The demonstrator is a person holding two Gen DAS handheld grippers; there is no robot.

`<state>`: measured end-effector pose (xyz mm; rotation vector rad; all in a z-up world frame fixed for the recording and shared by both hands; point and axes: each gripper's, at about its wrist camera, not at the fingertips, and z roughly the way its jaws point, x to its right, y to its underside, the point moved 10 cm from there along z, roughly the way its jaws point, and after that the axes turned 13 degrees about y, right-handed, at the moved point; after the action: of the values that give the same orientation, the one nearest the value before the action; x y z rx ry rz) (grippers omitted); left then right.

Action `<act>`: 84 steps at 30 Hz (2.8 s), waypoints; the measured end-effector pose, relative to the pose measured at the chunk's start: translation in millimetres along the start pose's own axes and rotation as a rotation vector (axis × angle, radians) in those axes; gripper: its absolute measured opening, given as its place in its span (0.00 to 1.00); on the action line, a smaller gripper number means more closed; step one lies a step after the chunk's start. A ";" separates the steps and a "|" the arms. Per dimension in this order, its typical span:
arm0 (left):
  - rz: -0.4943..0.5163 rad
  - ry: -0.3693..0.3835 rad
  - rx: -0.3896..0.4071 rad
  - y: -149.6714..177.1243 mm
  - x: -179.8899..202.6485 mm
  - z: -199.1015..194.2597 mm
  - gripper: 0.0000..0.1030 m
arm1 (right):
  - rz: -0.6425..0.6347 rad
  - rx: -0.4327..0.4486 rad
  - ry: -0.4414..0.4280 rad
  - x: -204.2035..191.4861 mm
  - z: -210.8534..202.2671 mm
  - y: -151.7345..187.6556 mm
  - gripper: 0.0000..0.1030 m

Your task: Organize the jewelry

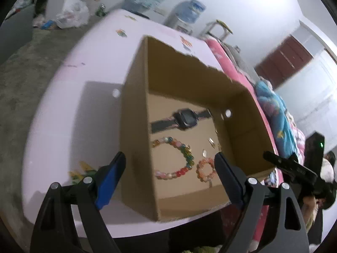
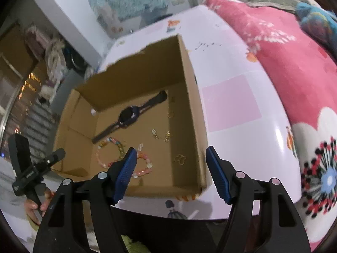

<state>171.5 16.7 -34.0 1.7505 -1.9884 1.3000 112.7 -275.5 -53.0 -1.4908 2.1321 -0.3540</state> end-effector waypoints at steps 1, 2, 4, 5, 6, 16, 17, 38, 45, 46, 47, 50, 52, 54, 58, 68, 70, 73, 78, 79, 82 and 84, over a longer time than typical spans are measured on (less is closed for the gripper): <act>0.010 -0.013 0.020 -2.2 1.9 -4.8 0.81 | 0.013 0.028 0.018 4.1 -7.5 1.1 0.69; 0.036 -0.042 0.054 -4.4 4.5 -14.3 0.82 | 0.020 0.052 0.039 6.0 -15.7 3.7 0.72; 0.080 -0.103 0.101 -3.7 9.9 -29.8 0.85 | 0.030 0.120 0.105 14.2 -33.9 10.9 0.76; 0.103 -0.132 0.123 -2.3 13.7 -36.8 0.89 | 0.036 0.143 0.129 17.3 -41.1 15.9 0.80; 0.126 -0.154 0.140 -0.3 17.8 -42.2 0.92 | 0.039 0.169 0.153 19.4 -48.9 22.3 0.82; 0.253 -0.324 0.175 38.1 44.9 -61.4 0.95 | -0.097 0.207 0.200 -8.8 -62.0 76.3 0.92; 0.261 -0.354 0.169 40.9 45.0 -60.5 0.95 | -0.122 0.209 0.217 -13.8 -59.2 77.6 0.92; 0.197 -0.507 0.080 49.3 32.7 -36.3 0.95 | -0.145 0.167 0.276 -44.4 -41.3 63.3 0.92; 0.203 -0.500 0.053 54.3 37.2 -27.8 0.95 | -0.130 0.151 0.271 -44.2 -37.6 64.3 0.92; 0.208 -0.501 0.053 54.4 38.4 -27.3 0.95 | -0.129 0.150 0.272 -43.9 -37.4 64.3 0.92; 0.211 -0.502 0.053 54.4 39.2 -27.0 0.95 | -0.129 0.150 0.272 -43.9 -37.2 63.6 0.92; 0.219 -0.504 0.051 55.0 41.7 -25.8 0.95 | -0.127 0.151 0.274 -43.9 -37.5 63.3 0.92; 0.220 -0.503 0.048 55.7 42.4 -24.7 0.95 | -0.127 0.150 0.273 -44.0 -37.0 62.8 0.92; 0.217 -0.501 0.044 56.2 42.5 -24.4 0.95 | -0.126 0.149 0.271 -44.2 -37.1 62.7 0.92; 0.212 -0.501 0.041 56.1 42.7 -24.5 0.95 | -0.125 0.150 0.270 -44.3 -37.4 62.0 0.92; 0.214 -0.501 0.030 58.1 43.5 -21.5 0.95 | -0.118 0.148 0.265 -43.4 -37.9 60.8 0.92; 0.212 -0.500 0.032 58.3 43.9 -21.1 0.95 | -0.118 0.148 0.266 -43.5 -37.9 60.9 0.92; 0.212 -0.500 0.027 59.0 43.8 -21.0 0.95 | -0.118 0.145 0.265 -43.8 -37.6 61.0 0.92; 0.211 -0.501 0.025 59.0 44.1 -20.1 0.95 | -0.115 0.143 0.265 -43.8 -37.4 62.3 0.92; 0.210 -0.500 0.025 58.7 44.2 -19.9 0.95 | -0.116 0.142 0.264 -43.7 -37.2 62.2 0.92; 0.209 -0.499 0.024 58.8 44.0 -19.9 0.95 | -0.115 0.140 0.264 -43.0 -37.1 62.8 0.92; 0.208 -0.500 0.025 58.9 44.3 -19.2 0.95 | -0.115 0.139 0.264 -42.7 -36.8 62.8 0.92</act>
<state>99.8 -6.0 -22.0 2.0854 -2.4812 1.0089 54.2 -215.8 -41.7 -1.5609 2.1720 -0.7628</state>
